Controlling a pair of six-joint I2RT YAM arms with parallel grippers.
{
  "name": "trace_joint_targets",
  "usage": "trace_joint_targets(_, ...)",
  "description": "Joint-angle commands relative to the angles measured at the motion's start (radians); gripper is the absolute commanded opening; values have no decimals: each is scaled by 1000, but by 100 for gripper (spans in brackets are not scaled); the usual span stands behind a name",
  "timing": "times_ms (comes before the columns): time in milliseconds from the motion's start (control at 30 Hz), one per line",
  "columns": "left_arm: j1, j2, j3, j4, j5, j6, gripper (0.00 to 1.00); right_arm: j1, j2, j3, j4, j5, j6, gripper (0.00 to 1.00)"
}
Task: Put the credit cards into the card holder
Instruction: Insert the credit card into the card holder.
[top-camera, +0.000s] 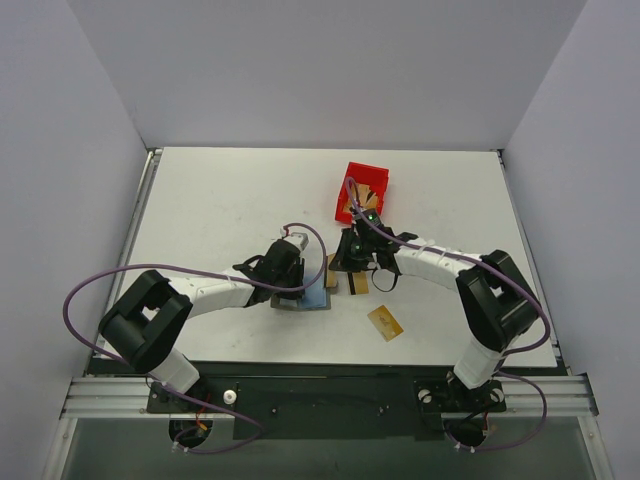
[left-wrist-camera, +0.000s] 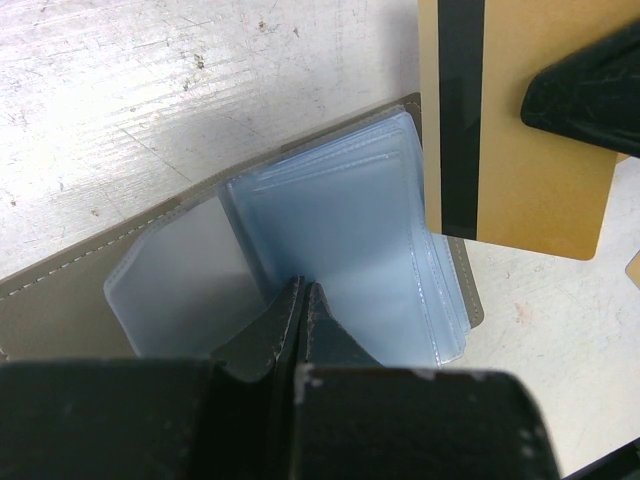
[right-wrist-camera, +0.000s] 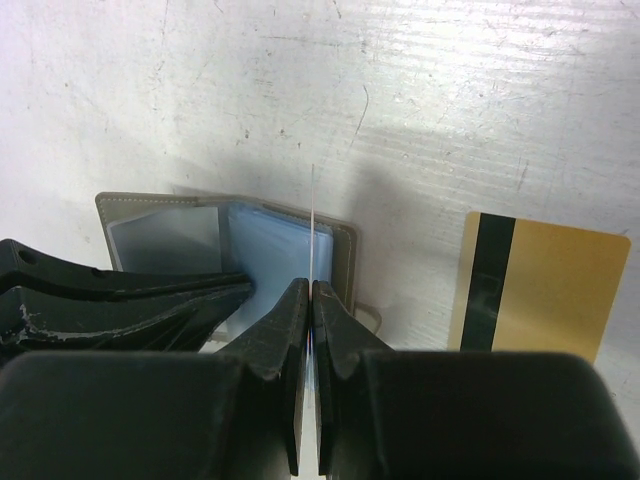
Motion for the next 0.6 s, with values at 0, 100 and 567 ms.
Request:
trace_joint_targets(0, 1, 26, -30, -112, -9, 15, 0, 9, 18, -10, 14, 22, 6, 0)
trace_joint_targets(100, 1, 28, -30, -110, -9, 13, 0, 9, 19, -12, 14, 22, 4, 0)
trace_joint_targets(567, 1, 34, -23, -112, -6, 13, 0, 9, -44, -26, 33, 20, 4, 0)
